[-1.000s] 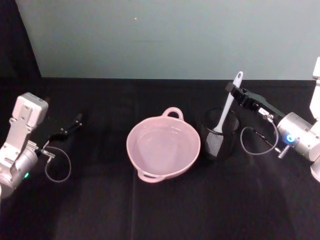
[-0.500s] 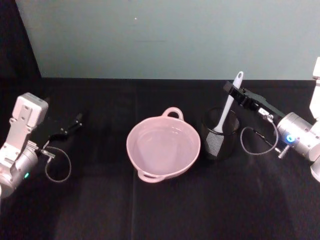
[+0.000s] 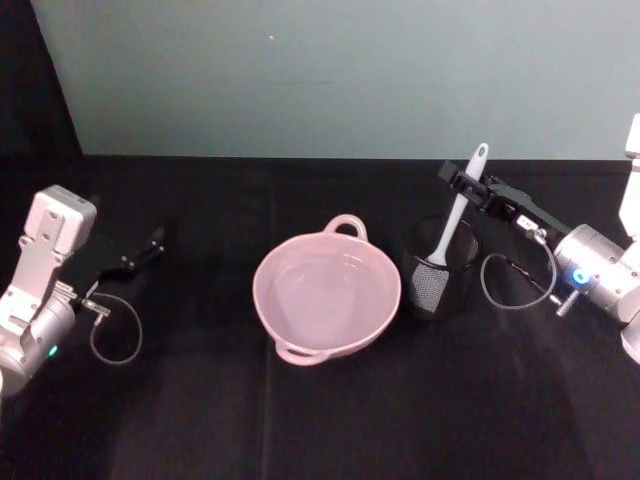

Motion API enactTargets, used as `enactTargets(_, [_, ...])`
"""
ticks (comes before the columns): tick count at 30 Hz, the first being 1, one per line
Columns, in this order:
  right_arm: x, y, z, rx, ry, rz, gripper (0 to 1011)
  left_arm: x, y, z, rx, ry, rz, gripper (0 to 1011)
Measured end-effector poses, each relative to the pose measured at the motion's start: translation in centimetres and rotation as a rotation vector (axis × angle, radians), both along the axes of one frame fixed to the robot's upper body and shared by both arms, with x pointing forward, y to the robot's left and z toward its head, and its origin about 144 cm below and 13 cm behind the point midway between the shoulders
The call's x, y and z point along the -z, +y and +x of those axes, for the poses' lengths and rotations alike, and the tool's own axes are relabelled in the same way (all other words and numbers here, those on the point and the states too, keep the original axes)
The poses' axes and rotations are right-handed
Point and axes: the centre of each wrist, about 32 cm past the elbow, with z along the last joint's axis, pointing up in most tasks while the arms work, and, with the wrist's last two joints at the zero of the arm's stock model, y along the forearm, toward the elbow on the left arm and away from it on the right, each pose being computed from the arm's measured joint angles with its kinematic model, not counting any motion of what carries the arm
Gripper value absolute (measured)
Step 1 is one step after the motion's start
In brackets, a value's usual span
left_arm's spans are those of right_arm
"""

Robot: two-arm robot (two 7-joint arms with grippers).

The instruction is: Use the one hand to pick up the spoon and stir the clear water in the bowl.

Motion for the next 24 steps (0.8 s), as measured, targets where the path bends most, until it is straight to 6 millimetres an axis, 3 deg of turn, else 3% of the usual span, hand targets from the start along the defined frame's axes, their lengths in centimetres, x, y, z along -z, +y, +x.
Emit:
enactTargets(9, [0.0,0.0,0.0,0.0,0.0,0.0,1002,0.0,0.0,0.0,0.0,0.0,0.0,1011])
enactTargets(24, [-1.3,0.1,-2.3,0.087,-0.132,-0.205,1002,0.0,0.0,0.0,0.0,0.0,0.0,1011])
